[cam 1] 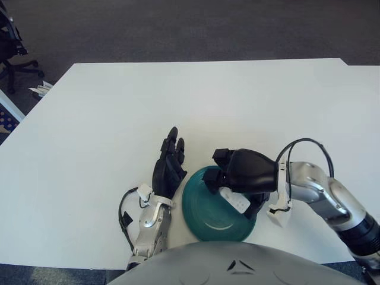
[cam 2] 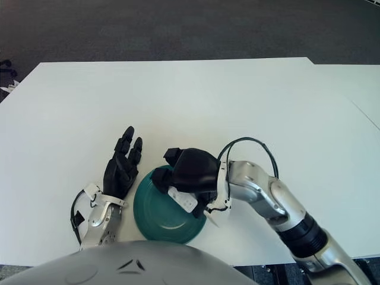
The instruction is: Put the charger into the plate.
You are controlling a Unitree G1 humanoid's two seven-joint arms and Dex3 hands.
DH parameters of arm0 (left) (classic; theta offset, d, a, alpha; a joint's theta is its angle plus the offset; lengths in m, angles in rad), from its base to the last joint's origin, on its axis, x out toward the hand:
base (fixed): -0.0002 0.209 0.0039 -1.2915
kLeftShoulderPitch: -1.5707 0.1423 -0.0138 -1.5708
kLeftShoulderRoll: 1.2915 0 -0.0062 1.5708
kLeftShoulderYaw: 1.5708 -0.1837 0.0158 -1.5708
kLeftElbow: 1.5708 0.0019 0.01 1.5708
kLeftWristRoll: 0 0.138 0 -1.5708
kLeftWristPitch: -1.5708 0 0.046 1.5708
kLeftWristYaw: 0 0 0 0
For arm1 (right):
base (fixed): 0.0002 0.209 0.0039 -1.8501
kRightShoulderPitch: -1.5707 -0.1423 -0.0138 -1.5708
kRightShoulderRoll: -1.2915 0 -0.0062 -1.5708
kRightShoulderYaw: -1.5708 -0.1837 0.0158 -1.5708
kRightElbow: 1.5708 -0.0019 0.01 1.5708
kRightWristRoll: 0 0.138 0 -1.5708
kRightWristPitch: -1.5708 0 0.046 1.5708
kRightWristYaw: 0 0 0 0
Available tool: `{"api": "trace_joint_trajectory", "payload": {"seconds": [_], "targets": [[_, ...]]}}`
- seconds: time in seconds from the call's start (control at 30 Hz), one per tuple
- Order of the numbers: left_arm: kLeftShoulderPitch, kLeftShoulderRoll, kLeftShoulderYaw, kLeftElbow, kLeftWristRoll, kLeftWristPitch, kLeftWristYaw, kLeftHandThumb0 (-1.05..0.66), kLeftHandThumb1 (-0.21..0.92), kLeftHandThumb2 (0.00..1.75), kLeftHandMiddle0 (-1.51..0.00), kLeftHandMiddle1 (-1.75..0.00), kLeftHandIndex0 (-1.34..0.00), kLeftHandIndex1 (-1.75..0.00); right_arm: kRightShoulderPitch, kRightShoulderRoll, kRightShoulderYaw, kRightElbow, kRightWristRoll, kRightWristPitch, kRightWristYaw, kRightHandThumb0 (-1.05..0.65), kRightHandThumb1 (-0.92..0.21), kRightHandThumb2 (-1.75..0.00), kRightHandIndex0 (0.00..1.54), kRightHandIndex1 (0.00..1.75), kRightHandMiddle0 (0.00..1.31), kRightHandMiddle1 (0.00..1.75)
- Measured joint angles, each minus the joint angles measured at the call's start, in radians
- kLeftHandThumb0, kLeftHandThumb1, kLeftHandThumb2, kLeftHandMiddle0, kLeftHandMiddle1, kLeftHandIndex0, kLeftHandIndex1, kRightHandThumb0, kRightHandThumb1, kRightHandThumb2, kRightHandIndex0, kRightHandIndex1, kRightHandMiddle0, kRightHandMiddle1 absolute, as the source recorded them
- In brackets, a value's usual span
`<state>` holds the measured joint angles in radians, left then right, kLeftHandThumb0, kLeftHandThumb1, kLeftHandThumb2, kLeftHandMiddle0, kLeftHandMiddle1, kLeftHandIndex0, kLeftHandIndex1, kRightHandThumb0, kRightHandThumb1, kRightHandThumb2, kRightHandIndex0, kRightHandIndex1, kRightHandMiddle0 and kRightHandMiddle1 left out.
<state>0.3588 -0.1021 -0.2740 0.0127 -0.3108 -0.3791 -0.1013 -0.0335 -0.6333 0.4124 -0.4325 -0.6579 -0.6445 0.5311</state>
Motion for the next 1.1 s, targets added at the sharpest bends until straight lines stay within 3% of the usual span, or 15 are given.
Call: {"api": "trace_joint_trajectory", "payload": {"seconds": [0.07, 0.17, 0.27, 0.57, 0.9, 1.1], "targets": [[0.003, 0.000, -0.003, -0.013, -0.019, 0.022, 0.013, -1.00, 0.92, 1.10, -0.04, -0.01, 0.00, -0.16, 0.015, -0.003, -0.016, 0.002, -0.003, -0.015, -0.022, -0.95, -0.92, -0.96, 0.22, 0.71, 0.01, 1.04], [0.004, 0.000, -0.002, -0.028, -0.066, 0.051, 0.030, -0.99, 0.92, 1.10, -0.05, -0.02, 0.00, -0.18, 0.030, -0.011, -0.044, -0.001, -0.003, -0.032, -0.046, -0.99, -0.92, -1.02, 0.25, 0.30, 0.00, 0.72], [0.004, 0.000, -0.002, -0.043, -0.123, 0.079, 0.034, -0.99, 0.92, 1.09, -0.06, -0.02, 0.00, -0.20, 0.045, -0.012, -0.068, -0.002, -0.015, -0.037, -0.073, -1.03, -0.92, -1.06, 0.21, 0.12, 0.00, 0.51], [0.005, 0.000, -0.004, -0.048, -0.239, 0.093, 0.014, -0.99, 0.92, 1.07, -0.05, 0.00, 0.00, -0.20, 0.088, 0.003, -0.111, -0.001, -0.040, -0.049, -0.156, -1.05, -0.92, -1.06, 0.03, 0.01, 0.00, 0.08], [0.008, 0.002, -0.012, -0.031, -0.324, 0.102, -0.116, -1.01, 0.92, 1.06, -0.03, 0.00, 0.00, -0.15, 0.117, 0.078, -0.137, 0.024, -0.137, -0.097, -0.346, -1.05, -0.92, -1.03, 0.00, 0.00, 0.00, 0.00], [0.012, 0.003, -0.014, -0.019, -0.347, 0.096, -0.213, -1.04, 0.92, 1.04, -0.01, 0.00, 0.00, -0.08, 0.124, 0.100, -0.145, 0.024, -0.203, -0.100, -0.402, -1.05, -0.92, -1.02, 0.00, 0.00, 0.00, 0.00]]}}
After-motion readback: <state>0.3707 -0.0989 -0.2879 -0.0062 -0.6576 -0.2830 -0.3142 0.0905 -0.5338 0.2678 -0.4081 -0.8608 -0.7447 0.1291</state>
